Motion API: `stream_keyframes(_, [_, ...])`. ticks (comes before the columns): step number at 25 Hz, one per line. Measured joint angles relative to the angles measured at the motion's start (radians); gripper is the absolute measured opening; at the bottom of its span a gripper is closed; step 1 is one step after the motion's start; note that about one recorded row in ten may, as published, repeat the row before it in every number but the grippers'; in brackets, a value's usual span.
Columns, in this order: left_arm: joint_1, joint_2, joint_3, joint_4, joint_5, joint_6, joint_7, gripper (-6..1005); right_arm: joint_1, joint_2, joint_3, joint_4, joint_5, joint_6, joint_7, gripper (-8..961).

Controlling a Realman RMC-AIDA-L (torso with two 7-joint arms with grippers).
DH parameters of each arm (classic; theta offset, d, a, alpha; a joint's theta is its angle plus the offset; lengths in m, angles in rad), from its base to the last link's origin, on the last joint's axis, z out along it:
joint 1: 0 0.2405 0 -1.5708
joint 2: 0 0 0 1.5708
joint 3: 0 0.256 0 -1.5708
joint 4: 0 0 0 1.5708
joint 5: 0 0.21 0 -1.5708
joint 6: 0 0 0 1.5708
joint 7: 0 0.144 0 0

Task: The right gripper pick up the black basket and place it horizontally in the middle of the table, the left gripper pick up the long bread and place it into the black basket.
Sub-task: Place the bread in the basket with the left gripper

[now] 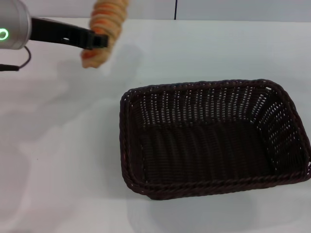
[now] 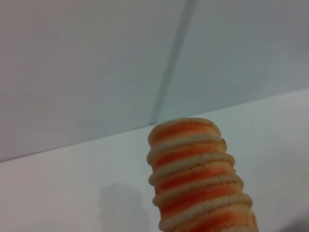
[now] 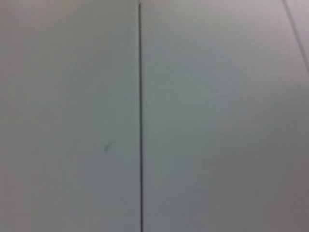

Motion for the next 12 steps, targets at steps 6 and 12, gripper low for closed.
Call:
stream_keyframes(6, [-0.004, -0.002, 0.038, -0.08, -0.114, -0.123, 0.002, 313, -0.008, -0.029, 0.013, -0.002, -0.026, 0.051, 0.029, 587])
stream_keyframes(12, [0.003, -0.002, 0.114, -0.103, -0.24, -0.174, 0.022, 288, -0.005, -0.038, 0.052, -0.004, -0.036, 0.077, 0.053, 671])
